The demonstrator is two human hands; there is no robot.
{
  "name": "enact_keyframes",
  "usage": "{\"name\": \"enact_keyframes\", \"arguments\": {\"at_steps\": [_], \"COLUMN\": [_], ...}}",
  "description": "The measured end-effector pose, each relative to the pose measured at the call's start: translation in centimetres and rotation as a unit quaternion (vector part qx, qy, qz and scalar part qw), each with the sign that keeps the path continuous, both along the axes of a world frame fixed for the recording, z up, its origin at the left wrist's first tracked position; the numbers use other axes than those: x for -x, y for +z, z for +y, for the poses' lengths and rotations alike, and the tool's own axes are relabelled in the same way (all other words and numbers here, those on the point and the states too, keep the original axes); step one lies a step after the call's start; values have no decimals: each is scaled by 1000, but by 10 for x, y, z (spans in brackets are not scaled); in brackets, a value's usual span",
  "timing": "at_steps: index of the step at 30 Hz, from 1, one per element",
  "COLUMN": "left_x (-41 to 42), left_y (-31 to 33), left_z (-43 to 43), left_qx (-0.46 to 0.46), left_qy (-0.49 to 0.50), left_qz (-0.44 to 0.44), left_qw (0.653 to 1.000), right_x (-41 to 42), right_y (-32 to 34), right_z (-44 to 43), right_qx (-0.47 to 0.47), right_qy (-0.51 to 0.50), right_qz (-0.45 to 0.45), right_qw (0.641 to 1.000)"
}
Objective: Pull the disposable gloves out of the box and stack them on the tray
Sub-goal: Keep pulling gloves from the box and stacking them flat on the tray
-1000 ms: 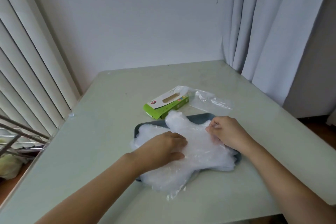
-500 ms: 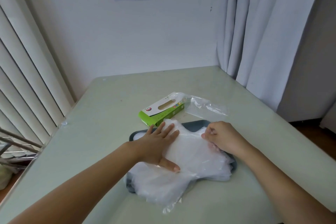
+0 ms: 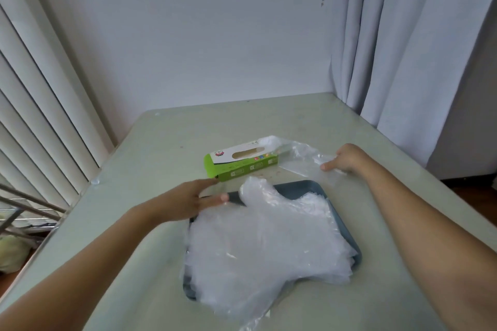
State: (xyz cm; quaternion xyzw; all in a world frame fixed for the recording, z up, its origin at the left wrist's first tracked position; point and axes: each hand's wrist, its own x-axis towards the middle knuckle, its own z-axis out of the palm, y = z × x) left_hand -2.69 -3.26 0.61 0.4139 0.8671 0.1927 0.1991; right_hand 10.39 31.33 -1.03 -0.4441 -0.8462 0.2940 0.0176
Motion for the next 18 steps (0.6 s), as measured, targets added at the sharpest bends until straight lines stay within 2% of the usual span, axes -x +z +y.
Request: {"name": "enact_keyframes", "arguments": {"at_steps": [4, 7, 10, 15, 17, 18], "left_x": [25, 25, 15, -18, -30, -34], "left_y": [25, 43, 54, 60, 61, 60], "left_z": [1, 15, 38, 89, 107, 114], "left_qx": [-57, -128, -194, -252, -247, -245], "left_qy": [73, 92, 87, 75, 85, 92], "left_qz": [-7, -23, -67, -217, -334, -404], "left_qw": [996, 987, 975, 940, 906, 876], "right_x": [3, 0, -6, -14, -17, -20], "right_y": [3, 4, 8, 42, 57, 63], "right_z": [4, 9, 12, -11, -31, -42], "right_qx": [52, 52, 4, -91, -125, -136], "right_qy": [-5, -13, 7, 87, 136, 155], "right_qz": [33, 123, 218, 315, 328, 333], "right_qw": [998, 991, 976, 941, 927, 920]}}
